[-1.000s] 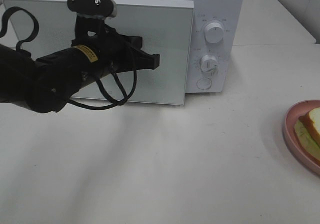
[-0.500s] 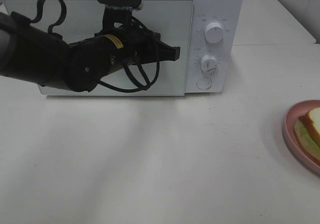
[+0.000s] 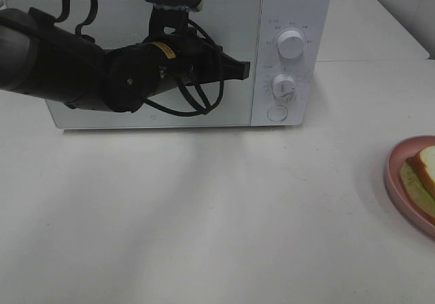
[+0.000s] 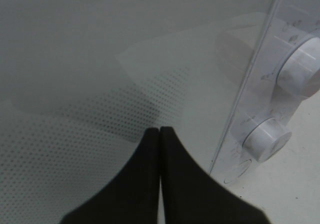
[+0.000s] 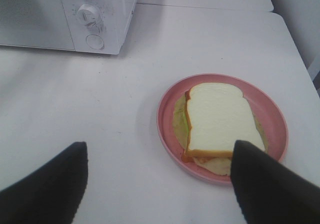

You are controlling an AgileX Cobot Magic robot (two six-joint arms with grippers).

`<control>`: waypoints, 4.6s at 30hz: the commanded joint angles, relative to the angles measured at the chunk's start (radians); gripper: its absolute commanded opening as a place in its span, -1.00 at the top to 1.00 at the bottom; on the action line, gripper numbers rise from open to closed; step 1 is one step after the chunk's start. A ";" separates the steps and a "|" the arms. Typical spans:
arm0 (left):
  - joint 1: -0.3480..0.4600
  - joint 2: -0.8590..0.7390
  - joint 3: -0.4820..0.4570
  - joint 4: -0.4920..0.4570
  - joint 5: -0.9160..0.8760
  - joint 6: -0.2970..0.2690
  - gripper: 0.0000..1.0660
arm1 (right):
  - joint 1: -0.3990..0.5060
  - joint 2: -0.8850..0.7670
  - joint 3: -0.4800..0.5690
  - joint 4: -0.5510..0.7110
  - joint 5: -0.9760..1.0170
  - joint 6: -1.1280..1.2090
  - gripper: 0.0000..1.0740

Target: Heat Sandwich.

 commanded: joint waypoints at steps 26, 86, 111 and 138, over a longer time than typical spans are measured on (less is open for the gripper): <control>-0.008 -0.155 0.137 -0.055 0.201 -0.004 0.96 | -0.008 -0.025 0.002 -0.007 -0.012 0.008 -0.42; 0.764 -1.079 0.348 0.283 1.677 -0.143 -0.84 | -0.008 -0.025 0.002 -0.007 -0.012 0.008 -0.42; 0.763 -2.000 0.653 0.320 1.516 -0.169 -0.84 | -0.008 -0.025 0.002 -0.007 -0.012 0.008 -0.42; 0.755 -2.047 0.653 0.322 1.516 -0.168 -0.84 | -0.008 -0.021 0.002 -0.007 -0.012 0.009 -0.42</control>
